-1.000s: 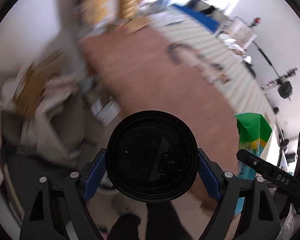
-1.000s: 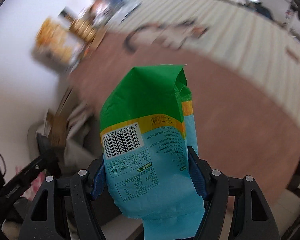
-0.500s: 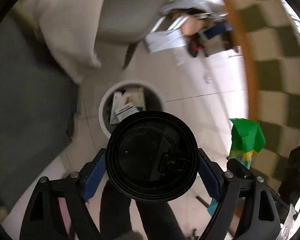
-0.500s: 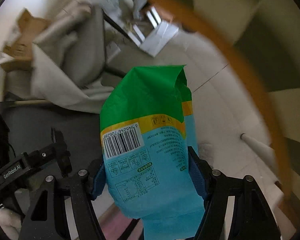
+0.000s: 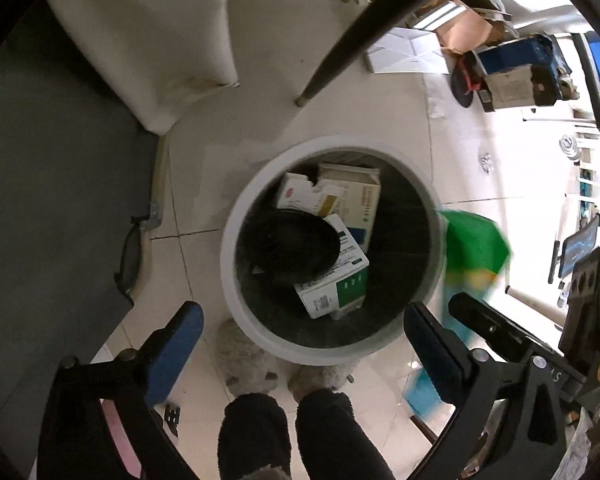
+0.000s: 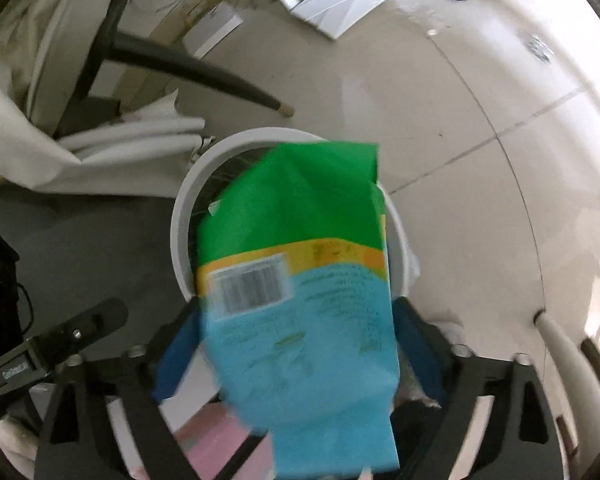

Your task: Collect trash

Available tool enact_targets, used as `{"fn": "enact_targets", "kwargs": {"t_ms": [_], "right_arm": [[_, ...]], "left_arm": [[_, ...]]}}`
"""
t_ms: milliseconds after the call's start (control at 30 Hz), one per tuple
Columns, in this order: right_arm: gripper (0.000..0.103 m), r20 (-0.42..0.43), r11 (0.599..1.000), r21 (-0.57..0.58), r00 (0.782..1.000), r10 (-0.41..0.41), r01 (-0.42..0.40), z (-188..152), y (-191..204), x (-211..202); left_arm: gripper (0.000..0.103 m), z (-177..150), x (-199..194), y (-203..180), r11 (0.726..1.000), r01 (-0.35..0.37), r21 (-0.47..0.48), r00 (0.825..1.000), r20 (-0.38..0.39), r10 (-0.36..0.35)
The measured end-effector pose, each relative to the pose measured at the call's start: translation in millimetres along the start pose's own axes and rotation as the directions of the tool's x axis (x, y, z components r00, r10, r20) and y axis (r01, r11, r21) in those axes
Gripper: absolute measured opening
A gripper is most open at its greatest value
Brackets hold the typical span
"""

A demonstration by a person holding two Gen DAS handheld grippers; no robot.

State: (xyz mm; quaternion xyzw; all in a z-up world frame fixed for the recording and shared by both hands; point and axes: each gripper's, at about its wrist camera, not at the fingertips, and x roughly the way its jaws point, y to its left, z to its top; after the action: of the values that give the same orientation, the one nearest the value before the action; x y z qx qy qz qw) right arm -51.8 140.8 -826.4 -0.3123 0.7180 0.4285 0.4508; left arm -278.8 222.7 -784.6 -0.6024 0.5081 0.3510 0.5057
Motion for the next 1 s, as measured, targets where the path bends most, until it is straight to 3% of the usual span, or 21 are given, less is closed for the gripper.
{"fn": "enact_targets", "kwargs": {"t_ms": [133, 267, 500, 733, 1000], "right_arm": [[0.103, 0.022, 0.996, -0.055, 0.998, -0.067, 0.068, 3.7, 9.4, -2.3], [0.103, 0.065, 0.986, -0.082, 0.988, -0.14, 0.145, -2.2, 24.9, -33.4], [0.103, 0.094, 0.951, -0.111, 0.956, -0.278, 0.287, -44.3, 51.6, -113.5], [0.103, 0.123, 0.95, -0.148, 0.958, -0.258, 0.275, -98.7, 92.0, -238.2], [0.103, 0.156, 0.962, -0.17, 0.97, -0.185, 0.211, -160.2, 136.0, -396.0]], "left_arm": [[0.102, -6.8, -11.4, -0.2, 0.996, -0.084, 0.011, 0.995, 0.048, 0.083], [0.102, -24.4, -35.6, -3.3, 0.981, -0.19, 0.024, 0.977, 0.105, 0.187], [0.103, -64.5, -113.6, -29.2, 0.974, -0.222, 0.036, 0.964, 0.156, 0.214], [0.102, -118.0, -223.3, -69.6, 0.968, -0.242, 0.068, 0.954, 0.201, 0.224], [0.102, -184.5, -353.0, -105.9, 0.978, -0.187, 0.093, 0.957, 0.24, 0.161]]}}
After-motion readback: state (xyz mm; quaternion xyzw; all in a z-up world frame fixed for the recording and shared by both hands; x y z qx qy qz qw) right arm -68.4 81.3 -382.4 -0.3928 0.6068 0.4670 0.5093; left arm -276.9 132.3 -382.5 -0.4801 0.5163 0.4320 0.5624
